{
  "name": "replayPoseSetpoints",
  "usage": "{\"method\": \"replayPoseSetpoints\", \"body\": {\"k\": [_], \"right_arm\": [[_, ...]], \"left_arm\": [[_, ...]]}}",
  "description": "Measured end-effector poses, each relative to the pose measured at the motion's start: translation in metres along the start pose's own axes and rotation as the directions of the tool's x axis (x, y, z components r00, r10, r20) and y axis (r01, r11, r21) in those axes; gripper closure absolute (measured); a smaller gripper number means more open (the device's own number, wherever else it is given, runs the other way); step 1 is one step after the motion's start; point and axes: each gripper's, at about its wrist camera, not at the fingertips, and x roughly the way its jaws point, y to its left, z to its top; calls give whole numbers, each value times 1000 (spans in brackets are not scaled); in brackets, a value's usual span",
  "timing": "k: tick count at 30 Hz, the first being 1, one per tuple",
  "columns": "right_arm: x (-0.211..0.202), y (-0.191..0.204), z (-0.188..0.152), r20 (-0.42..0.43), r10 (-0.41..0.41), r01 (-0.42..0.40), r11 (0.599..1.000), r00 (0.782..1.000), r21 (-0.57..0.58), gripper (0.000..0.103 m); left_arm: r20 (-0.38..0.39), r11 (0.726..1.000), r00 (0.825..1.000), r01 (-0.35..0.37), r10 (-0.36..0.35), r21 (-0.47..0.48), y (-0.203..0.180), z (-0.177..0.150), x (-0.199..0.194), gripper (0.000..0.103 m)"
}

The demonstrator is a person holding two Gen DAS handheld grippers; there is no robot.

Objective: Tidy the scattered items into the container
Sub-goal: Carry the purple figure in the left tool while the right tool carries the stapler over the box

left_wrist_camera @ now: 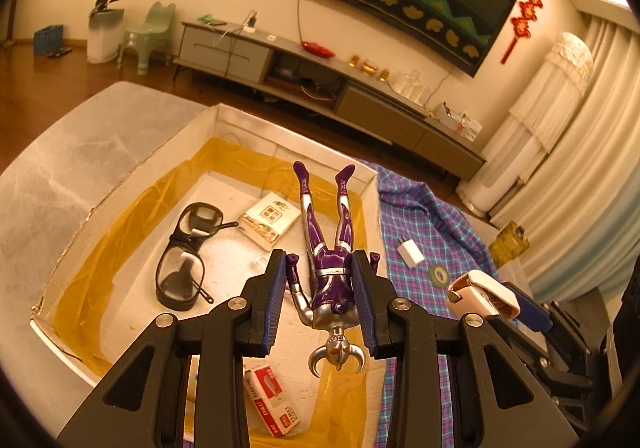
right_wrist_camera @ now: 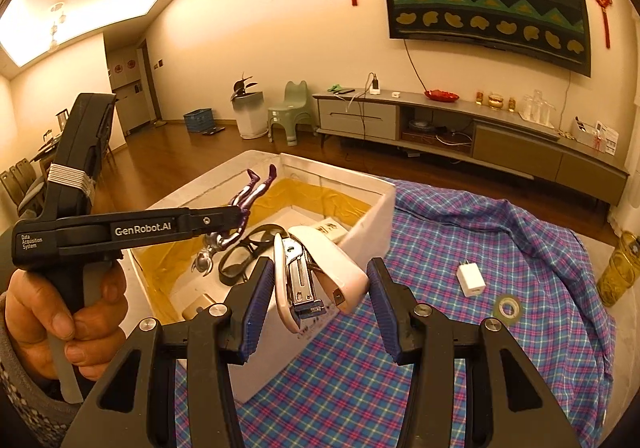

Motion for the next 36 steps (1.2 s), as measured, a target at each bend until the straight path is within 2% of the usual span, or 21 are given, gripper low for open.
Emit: {"method": "replayPoseSetpoints", "body": {"k": [10,19,28,36], "right_arm": [[21,23,15,-27,8,-10,997,1000,-82,54],[49,40,24,-72,10,-20,988,997,-151,54],[74,48,32,-116,10,-31,983,993,-183,54],[99,46,51,-168,19,-50,983,986,-179,54]], "left_arm": [[-51,996,998,-34,30,-80,23,3,11,69],[-90,985,996,-43,28,-167,44,2,21,69],[-138,983,990,-31,6,-181,43,-3,32,69],[-176,968,984,-15,-30,-249,54,-6,41,69]]}}
